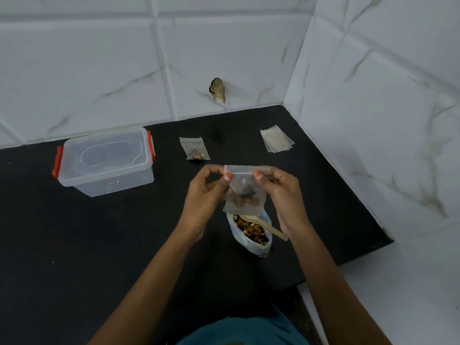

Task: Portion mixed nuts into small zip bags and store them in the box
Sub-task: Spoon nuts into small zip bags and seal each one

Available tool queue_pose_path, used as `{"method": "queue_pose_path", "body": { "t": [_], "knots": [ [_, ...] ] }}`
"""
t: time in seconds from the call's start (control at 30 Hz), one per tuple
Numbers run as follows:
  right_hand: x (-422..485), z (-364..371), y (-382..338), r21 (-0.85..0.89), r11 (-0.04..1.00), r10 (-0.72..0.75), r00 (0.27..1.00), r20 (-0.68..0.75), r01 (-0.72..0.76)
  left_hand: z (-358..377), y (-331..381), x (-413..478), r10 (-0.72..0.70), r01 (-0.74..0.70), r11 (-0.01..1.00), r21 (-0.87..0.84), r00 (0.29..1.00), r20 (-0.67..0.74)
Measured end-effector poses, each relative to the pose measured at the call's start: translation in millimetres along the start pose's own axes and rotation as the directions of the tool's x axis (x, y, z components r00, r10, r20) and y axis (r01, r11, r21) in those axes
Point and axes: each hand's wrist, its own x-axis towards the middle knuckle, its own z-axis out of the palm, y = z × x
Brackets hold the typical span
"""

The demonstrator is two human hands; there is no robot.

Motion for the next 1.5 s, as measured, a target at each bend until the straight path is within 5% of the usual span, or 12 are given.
{"method": "queue_pose_path", "body": {
  "t": [0.17, 0.4, 0.67, 1.13, 1.33, 1.5],
  "knots": [
    [16.4, -1.6, 2.6, -0.018, 0.999, 0.033, 0.999, 0.040, -0.032, 1.7, -8.2, 15.8, -0.055, 0.050, 0.992, 0.113, 0.998, 0.043],
    [63.3, -3.6, 19.0, -0.263, 0.965, 0.072, 0.977, 0.199, -0.017, 1.0, -29.7, 60.2, -0.038, 0.068, 0.968, 0.242, 0.991, -0.126],
    [157.1, 5.2, 45.8, -0.302, 0.952, 0.044, 0.998, -0.055, -0.058, 6.0, -62.7, 144.5, -0.090, 0.180, 0.935, 0.305, 0.954, -0.287],
    [265.3, 14.3, 91.1, -0.568, 0.822, 0.033, 0.999, -0.012, -0.034, -1.0, -100.2, 245.6, -0.154, 0.291, 0.856, 0.426, 0.932, -0.327],
    [269.0, 11.0, 95.0, -0.590, 0.808, 0.045, 0.998, 0.040, -0.013, -4.5, -112.3, 255.5, -0.148, 0.341, 0.749, 0.568, 0.921, -0.359],
    [268.9, -15.6, 92.6, -0.613, 0.790, -0.020, 0.998, -0.059, -0.021, 16.2, -106.7, 254.9, -0.011, 0.319, 0.655, 0.685, 0.911, -0.413]
  ]
}}
